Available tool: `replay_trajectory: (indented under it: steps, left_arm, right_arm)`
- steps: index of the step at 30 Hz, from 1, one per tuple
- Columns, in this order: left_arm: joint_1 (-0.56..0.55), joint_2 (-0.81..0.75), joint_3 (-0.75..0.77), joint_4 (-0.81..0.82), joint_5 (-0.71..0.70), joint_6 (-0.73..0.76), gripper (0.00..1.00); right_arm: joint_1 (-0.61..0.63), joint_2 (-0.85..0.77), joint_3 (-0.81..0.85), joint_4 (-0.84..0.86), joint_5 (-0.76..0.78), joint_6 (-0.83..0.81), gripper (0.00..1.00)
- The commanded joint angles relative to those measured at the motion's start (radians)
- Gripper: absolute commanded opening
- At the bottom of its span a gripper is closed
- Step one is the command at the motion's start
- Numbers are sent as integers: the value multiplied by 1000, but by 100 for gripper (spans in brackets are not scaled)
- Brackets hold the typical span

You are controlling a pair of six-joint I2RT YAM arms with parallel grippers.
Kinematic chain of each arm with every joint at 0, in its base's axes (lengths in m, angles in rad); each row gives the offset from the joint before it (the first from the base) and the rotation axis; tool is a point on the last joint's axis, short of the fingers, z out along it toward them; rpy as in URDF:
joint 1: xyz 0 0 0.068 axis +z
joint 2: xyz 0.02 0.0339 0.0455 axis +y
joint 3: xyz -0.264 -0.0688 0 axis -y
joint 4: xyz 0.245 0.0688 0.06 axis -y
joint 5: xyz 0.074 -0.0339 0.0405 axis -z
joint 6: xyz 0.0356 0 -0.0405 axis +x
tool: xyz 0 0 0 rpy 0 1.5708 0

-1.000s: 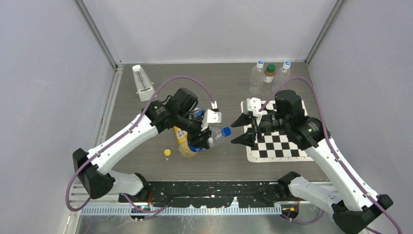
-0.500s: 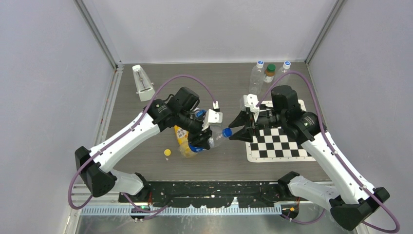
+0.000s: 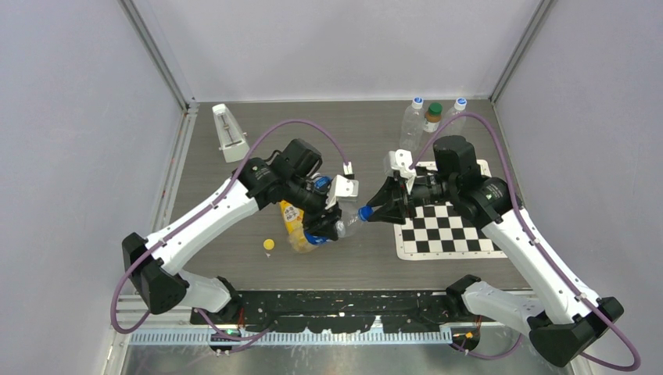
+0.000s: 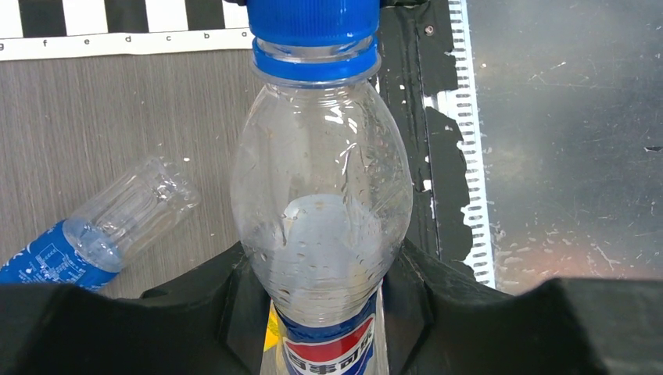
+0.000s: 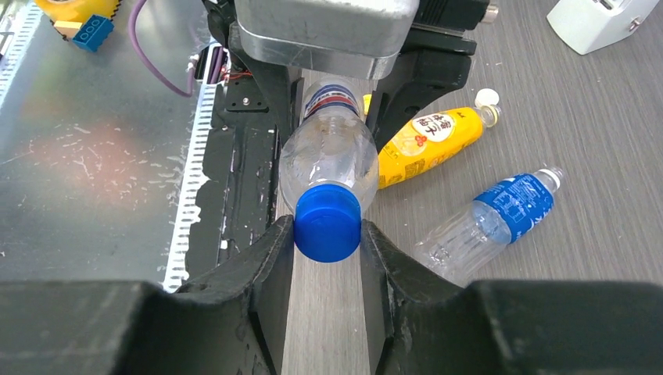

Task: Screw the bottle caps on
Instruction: Screw the bottle cap onto the plastic bottle.

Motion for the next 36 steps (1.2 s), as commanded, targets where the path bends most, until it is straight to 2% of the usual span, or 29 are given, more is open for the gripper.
replay_trajectory:
  steps: [1, 7, 10, 12, 16, 17, 20, 21, 26, 32, 34, 36]
  left_arm:
    - [7, 6, 51, 0, 20, -3, 0]
    - [6, -13, 55, 59, -79, -45, 0]
    - [-1, -51, 15, 145, -168, -76, 0]
    - [-21, -89, -34, 222, -258, -87, 0]
    - [-107, -183, -174, 415, -495, -47, 0]
    - [-134, -206, -212, 465, -565, -24, 0]
    - [-212, -264, -302, 592, -793, 71, 0]
    - [-232, -269, -321, 622, -848, 102, 0]
    - [-312, -258, -363, 707, -1064, 263, 0]
    - [-409, -226, -437, 894, -1263, 453, 0]
    - [-418, -217, -437, 901, -1284, 443, 0]
    - [-416, -215, -420, 841, -1279, 391, 0]
  right_arm:
    - [5, 16, 53, -10, -23, 0, 30]
    - [11, 38, 60, -42, 23, 24, 11]
    - [13, 55, 58, -36, 101, 114, 2]
    - [13, 60, 39, -11, 148, 204, 1]
    - [11, 62, -10, 105, 325, 554, 0]
    - [12, 65, -12, 120, 357, 685, 0]
    - [12, 90, -23, 146, 421, 918, 0]
    - [12, 94, -31, 184, 428, 1043, 1]
    - [12, 71, -101, 247, 562, 1419, 1]
    - [12, 15, -159, 284, 686, 1645, 1]
    - [12, 6, -156, 282, 705, 1641, 1]
    - [12, -4, -146, 276, 729, 1588, 2]
